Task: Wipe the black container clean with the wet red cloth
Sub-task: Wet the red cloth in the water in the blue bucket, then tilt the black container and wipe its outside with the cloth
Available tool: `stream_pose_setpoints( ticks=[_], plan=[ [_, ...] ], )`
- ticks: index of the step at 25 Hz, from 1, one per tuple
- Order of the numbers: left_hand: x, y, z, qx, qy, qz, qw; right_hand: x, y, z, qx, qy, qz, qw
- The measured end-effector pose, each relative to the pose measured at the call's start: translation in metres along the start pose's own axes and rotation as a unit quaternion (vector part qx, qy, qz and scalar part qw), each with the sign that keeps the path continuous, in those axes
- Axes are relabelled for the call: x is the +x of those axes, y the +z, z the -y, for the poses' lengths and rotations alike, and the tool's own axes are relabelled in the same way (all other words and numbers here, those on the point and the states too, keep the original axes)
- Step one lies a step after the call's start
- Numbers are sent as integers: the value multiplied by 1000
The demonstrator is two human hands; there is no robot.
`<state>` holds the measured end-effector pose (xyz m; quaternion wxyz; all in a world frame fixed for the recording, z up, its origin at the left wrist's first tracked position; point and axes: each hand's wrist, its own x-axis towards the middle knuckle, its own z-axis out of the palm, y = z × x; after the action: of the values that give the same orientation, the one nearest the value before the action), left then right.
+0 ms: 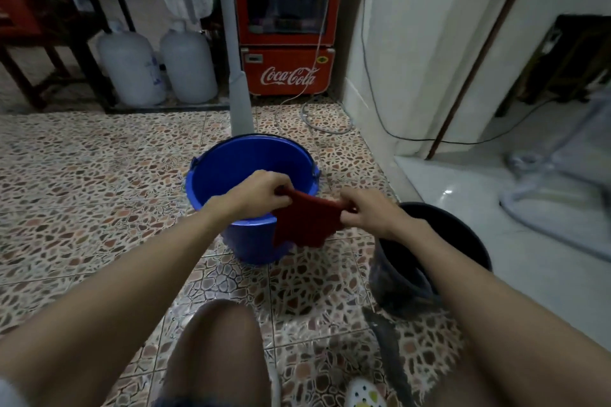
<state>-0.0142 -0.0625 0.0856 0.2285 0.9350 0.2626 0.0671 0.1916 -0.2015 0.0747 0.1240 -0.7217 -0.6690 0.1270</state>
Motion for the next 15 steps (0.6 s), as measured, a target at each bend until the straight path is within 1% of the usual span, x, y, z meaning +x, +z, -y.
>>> stream_pose_setpoints(
  ticks=[1,3,6,8,11,13,15],
  plan=[
    [1,2,-16,-51,-8,-2,999,-17,-14,-3,17,25,-15,999],
    [6,10,-47,-116,-6,2,993,-51,-38,-11,34,58,-45,997],
    [19,28,-96,-154,32,11,988,-93,-59,-33,36,102,-44,993],
    [33,45,-127,-165,36,4,986,-114,-60,-56,57,132,-37,989],
    [56,78,-163,-178,-15,-14,984,-134,-53,-92,101,166,-52,980],
    [74,102,-172,-189,-47,-15,981,-143,-48,-107,150,193,-53,968],
    [94,126,-175,-201,-72,-20,977,-151,-41,-124,206,214,-38,954]
  ],
)
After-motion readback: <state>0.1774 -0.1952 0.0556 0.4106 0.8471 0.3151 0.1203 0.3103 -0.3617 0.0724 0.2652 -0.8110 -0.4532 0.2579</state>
